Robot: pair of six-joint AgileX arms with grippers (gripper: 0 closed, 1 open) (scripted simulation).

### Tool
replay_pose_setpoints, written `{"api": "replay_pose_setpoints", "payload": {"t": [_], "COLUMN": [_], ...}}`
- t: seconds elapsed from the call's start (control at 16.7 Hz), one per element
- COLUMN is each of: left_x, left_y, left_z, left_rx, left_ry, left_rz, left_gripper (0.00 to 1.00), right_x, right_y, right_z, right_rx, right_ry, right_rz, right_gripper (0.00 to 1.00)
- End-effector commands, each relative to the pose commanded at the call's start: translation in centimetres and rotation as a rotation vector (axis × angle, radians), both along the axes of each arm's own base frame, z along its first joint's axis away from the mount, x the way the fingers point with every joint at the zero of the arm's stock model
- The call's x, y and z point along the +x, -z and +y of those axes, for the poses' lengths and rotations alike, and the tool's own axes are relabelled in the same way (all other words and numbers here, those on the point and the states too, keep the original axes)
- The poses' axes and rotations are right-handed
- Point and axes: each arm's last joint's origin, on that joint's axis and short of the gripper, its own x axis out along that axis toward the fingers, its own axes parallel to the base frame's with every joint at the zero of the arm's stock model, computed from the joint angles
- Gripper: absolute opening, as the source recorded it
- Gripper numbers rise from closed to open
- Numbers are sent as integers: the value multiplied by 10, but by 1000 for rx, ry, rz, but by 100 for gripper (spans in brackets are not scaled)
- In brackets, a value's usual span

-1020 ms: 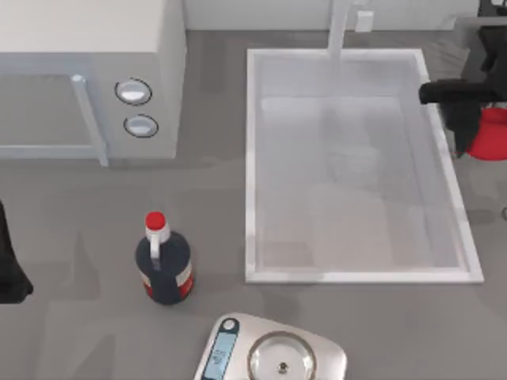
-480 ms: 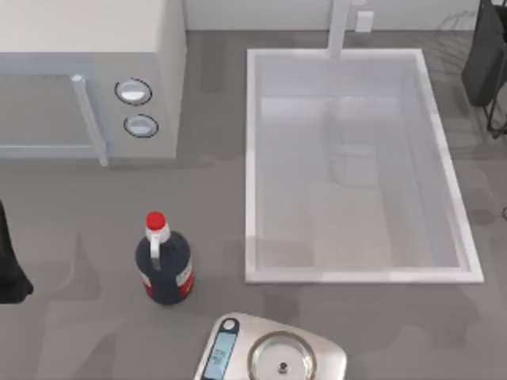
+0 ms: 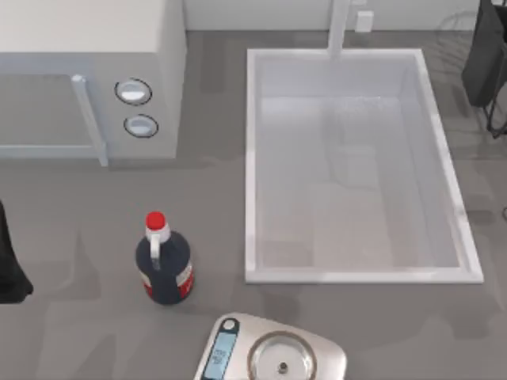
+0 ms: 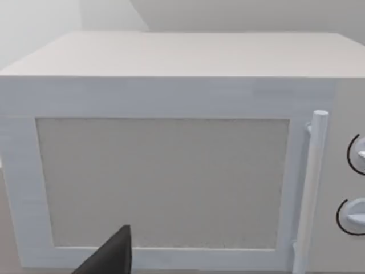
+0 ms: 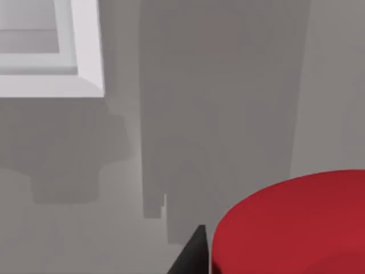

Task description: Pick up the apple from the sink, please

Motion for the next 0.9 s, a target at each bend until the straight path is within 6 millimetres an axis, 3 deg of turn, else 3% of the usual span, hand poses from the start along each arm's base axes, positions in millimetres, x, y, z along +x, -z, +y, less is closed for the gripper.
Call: {"api": "replay_pose_setpoints", "payload": {"t": [0.42, 0.72, 0.9], "left_x": [0, 0, 0], "left_y": [0, 0, 0], "left_z": [0, 0, 0], "left_rx": [0, 0, 0], "left_ry": [0, 0, 0], "left_rz": [0, 0, 0], "left_gripper": [100, 100, 100], "right_x": [-3, -4, -4], "right_y": [75, 79, 79], "right_z": [-1, -1, -1], "right_rx": [0, 0, 0], "right_ry": [1, 1, 1], "right_rz": [-11, -7, -7], "right_gripper": [0, 0, 23]}}
